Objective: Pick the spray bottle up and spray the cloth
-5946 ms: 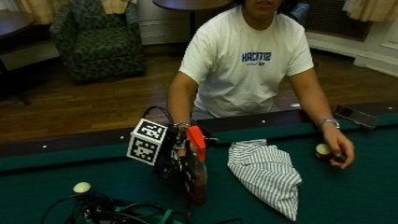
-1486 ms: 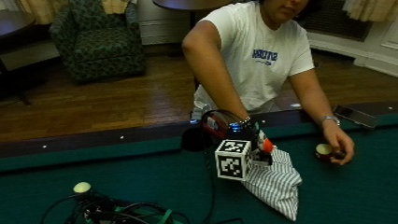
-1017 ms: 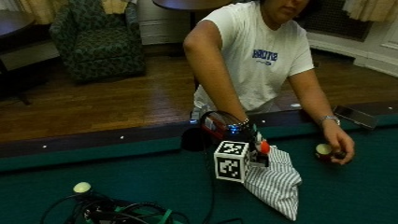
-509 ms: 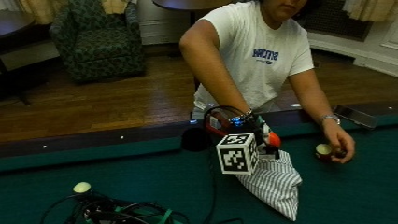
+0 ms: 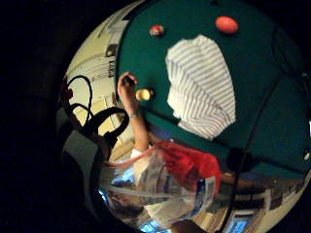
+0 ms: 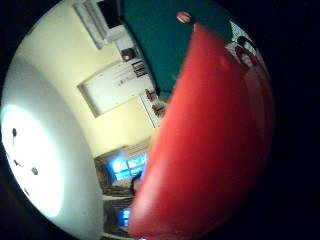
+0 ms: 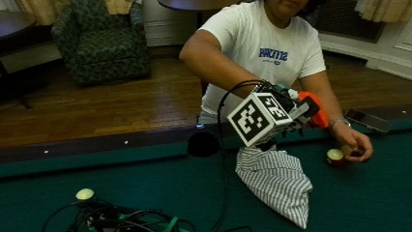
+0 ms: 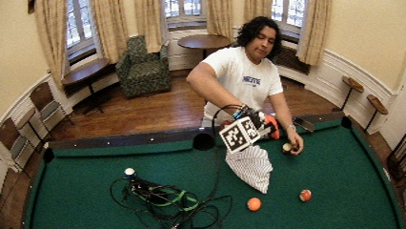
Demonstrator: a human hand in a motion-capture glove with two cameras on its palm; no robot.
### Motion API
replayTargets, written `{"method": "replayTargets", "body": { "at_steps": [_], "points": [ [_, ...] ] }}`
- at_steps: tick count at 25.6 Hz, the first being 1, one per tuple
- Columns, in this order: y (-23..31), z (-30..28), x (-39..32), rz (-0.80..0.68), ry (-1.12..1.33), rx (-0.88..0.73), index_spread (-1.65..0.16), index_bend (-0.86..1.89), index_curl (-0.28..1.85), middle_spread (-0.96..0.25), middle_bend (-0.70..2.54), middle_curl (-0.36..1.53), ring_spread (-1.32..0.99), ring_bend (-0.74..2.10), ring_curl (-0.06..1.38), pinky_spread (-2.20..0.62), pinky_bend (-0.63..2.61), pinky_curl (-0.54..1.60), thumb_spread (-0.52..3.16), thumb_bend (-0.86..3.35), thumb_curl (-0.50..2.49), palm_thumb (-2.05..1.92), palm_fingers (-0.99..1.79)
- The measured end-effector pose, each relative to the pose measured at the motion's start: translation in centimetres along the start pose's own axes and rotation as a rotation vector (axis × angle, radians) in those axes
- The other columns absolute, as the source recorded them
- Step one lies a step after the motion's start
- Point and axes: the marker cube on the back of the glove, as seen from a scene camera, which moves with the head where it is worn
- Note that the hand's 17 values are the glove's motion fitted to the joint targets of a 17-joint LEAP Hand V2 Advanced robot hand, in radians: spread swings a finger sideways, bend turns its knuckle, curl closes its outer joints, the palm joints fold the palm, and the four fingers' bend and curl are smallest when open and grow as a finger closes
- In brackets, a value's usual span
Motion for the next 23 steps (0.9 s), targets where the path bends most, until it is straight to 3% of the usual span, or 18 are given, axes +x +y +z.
{"method": "replayTargets", "body": {
  "at_steps": [11, 23],
  "points": [
    [4.4, -0.5, -6.1, -0.432, -0.06, 0.148, -0.27, 0.19, 0.66, -0.21, 0.58, 0.6, -0.22, 0.8, 0.5, -0.31, 0.55, 0.42, 0.58, -0.02, 0.85, 0.95, 1.34],
    [5.0, 3.5, -7.4, -0.696, -0.131, 0.183, -0.27, 0.19, 0.66, -0.21, 0.58, 0.6, -0.22, 0.8, 0.5, -0.31, 0.54, 0.42, 0.58, -0.02, 0.86, 0.95, 1.34]
  ]
}}
